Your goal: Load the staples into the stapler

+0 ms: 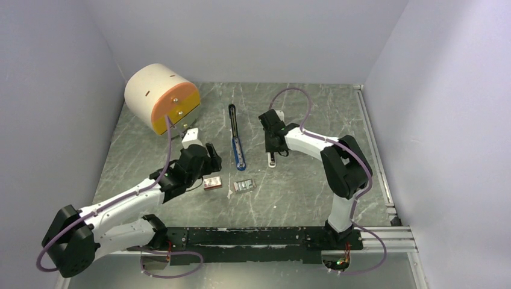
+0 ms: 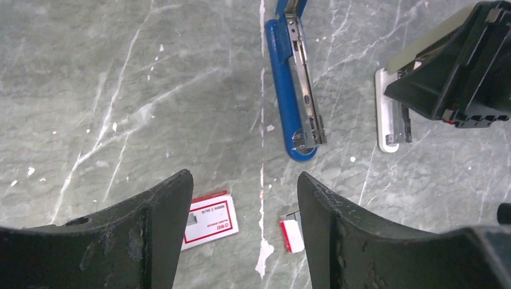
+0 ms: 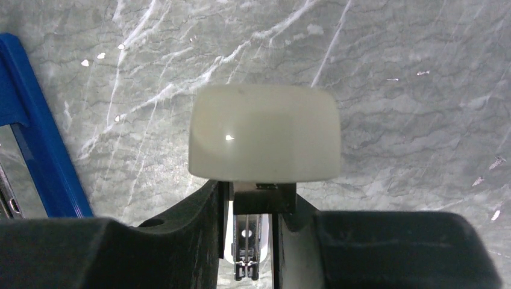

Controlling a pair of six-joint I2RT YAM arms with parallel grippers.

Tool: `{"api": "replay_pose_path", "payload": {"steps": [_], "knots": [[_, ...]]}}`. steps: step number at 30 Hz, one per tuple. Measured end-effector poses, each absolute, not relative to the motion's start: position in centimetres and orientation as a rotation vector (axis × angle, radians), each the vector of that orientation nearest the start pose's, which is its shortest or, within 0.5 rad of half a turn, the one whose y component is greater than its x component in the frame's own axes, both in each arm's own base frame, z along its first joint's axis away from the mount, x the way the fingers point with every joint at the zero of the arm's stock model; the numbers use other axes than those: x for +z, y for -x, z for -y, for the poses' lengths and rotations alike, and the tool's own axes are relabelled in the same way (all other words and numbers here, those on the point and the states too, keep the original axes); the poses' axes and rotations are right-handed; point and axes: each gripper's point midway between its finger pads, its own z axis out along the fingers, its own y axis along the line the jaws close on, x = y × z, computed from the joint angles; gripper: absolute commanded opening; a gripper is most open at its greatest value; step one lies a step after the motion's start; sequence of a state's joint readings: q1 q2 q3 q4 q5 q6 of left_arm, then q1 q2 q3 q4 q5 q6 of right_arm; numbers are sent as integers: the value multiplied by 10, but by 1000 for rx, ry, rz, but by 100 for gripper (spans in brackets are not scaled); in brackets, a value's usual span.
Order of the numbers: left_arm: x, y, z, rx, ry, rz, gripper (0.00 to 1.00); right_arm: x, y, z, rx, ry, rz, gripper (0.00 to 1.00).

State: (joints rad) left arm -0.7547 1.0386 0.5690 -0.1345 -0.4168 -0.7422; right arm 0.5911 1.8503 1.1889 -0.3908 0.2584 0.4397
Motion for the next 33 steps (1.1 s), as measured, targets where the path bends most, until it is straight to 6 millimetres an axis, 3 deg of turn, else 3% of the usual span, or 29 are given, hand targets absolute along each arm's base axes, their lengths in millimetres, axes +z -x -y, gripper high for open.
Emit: {"api": "replay_pose_path", "payload": {"steps": [6,16,19,22,27,30,33], "knots": [[113,-257,178,-405,211,-2156,71,30,-357,-209,59,116,-2572,42],[108,-258,173,-366,185,-2170,72,32,-353,-210,70,142,-2591,55],[107,-258,172,-359,180,-2174,75,42,-351,-211,90,150,-2584,60],[108,-256,172,-373,164,-2179,78,65,-349,-212,139,177,-2535,58],[125,-250,182,-466,106,-2154,79,98,-335,-208,201,253,-2457,41],[140,-248,185,-506,79,-2129,80,102,-321,-211,236,299,-2441,41],[167,-251,186,-523,66,-2084,80,99,-298,-224,279,383,-2442,47]]}}
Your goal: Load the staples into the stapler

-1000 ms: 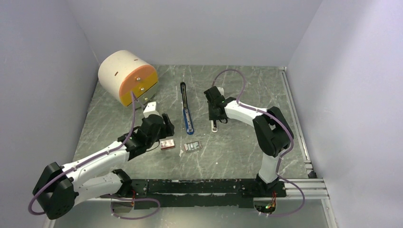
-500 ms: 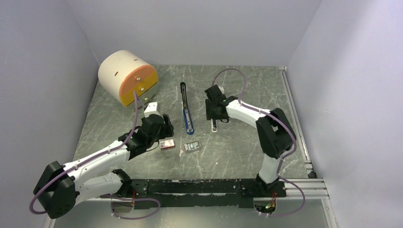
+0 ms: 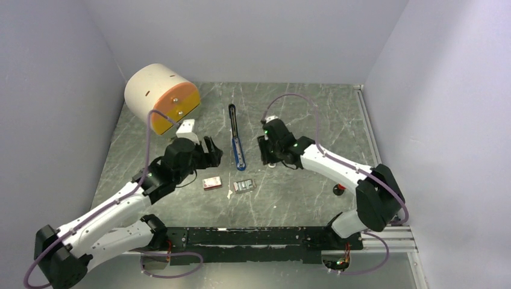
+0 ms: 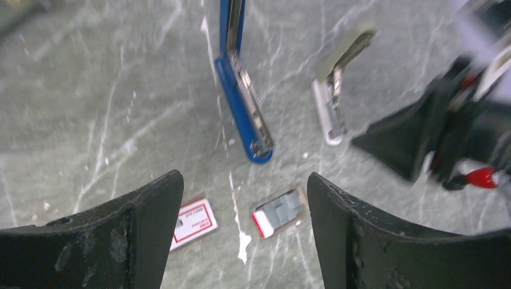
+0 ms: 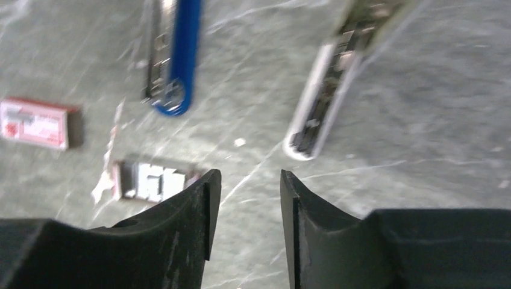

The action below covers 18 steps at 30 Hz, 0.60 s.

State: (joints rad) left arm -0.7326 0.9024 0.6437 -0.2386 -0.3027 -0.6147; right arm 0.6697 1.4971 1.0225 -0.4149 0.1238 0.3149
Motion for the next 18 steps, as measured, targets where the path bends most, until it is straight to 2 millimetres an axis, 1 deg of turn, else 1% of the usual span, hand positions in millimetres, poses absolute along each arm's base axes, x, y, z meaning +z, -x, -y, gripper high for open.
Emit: {"api": "replay_pose_path", "payload": {"steps": [2,3,4,7,8,9,10,13,18], "knots": [[196,-254,184,-531,69,-2030,81,100,-281,-235,307,447,-2434,48],[211,-255,181,-532,76,-1999,81,100,-269,-248,333,503,-2426,48],[226,-256,178,-534,86,-1967,82,101,-261,-257,350,541,-2417,44],[266,-256,166,-530,122,-1877,85,102,-239,-276,380,618,-2403,18],[279,-256,161,-525,144,-1845,85,102,-234,-281,386,632,-2400,12],[289,-256,156,-521,163,-1822,85,101,-230,-284,390,640,-2399,8],[299,-258,152,-512,189,-1798,85,101,-227,-286,389,637,-2401,7],[318,-260,145,-509,227,-1751,86,94,-222,-291,374,623,-2418,8],[324,-265,146,-469,198,-1756,86,72,-216,-296,348,616,-2476,13]]}}
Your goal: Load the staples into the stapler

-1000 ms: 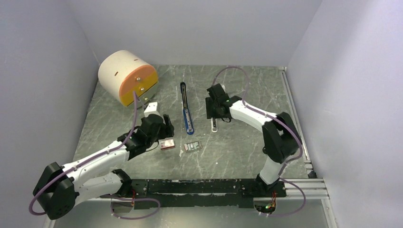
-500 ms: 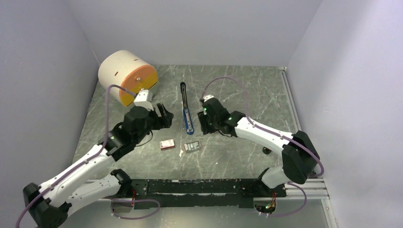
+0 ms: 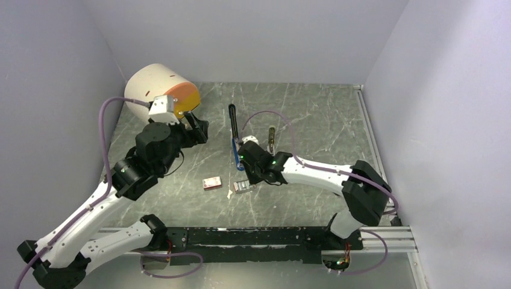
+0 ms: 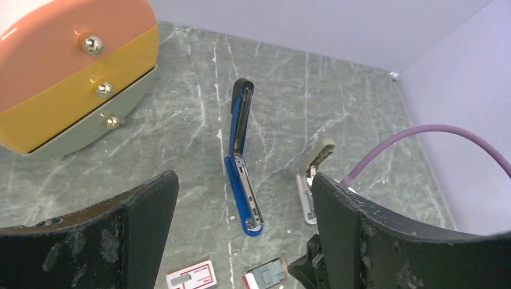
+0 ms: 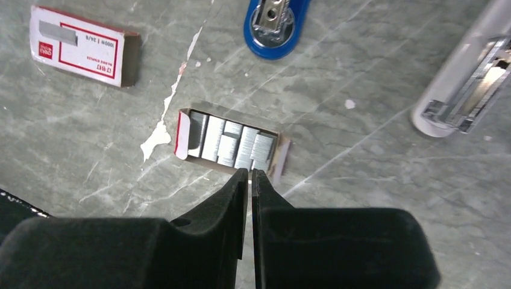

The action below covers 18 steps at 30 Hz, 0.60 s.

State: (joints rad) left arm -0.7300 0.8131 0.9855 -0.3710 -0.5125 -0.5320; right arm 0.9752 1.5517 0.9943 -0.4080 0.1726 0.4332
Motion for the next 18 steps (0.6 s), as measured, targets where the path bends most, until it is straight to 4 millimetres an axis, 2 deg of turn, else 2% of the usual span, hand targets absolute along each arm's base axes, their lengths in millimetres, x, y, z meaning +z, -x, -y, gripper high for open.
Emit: {"api": "replay_pose_path", "payload": {"steps": [3,8,18], "knots": [[325,-270,150,-423,156,-1783,86,58,-210,-300,335,631,-2505,17],[311,-270,142,-331,116,-1833,86,38,-210,-300,271,609,-2551,27],[288,-268,130,-239,106,-1872,86,26,-214,-296,204,544,-2586,39]]}}
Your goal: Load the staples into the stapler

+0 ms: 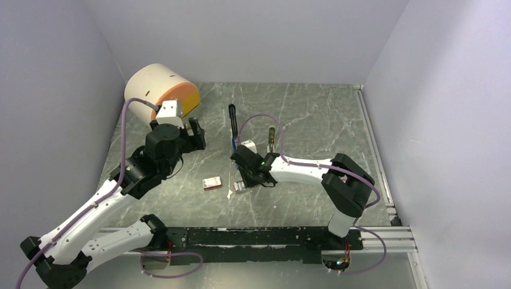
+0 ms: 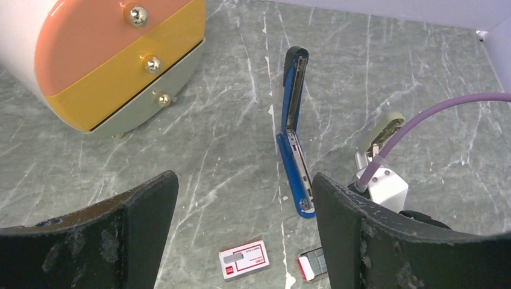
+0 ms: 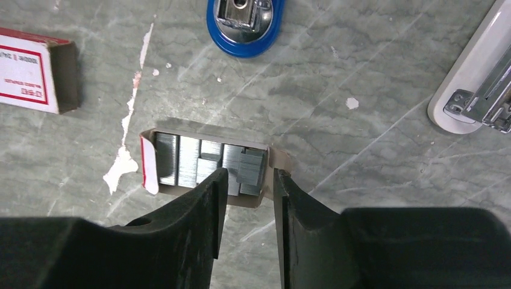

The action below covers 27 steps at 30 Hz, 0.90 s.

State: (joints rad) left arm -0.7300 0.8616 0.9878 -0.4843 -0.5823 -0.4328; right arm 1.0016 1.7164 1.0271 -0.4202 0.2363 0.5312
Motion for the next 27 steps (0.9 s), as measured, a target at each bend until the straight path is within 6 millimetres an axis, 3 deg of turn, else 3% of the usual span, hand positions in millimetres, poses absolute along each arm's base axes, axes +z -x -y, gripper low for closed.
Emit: {"api": "replay_pose_path", "payload": {"steps": [5,11,27], "knots": [[284,-269,129,-223,107,-1879,86,31,-217,-301,218,540,-2575,38],[278,-273,129,-194,105,-1895,85,25,-216,-300,203,539,-2590,20],[261,-276,128,-141,97,-1929,85,21,-217,-302,191,544,-2607,29]]}}
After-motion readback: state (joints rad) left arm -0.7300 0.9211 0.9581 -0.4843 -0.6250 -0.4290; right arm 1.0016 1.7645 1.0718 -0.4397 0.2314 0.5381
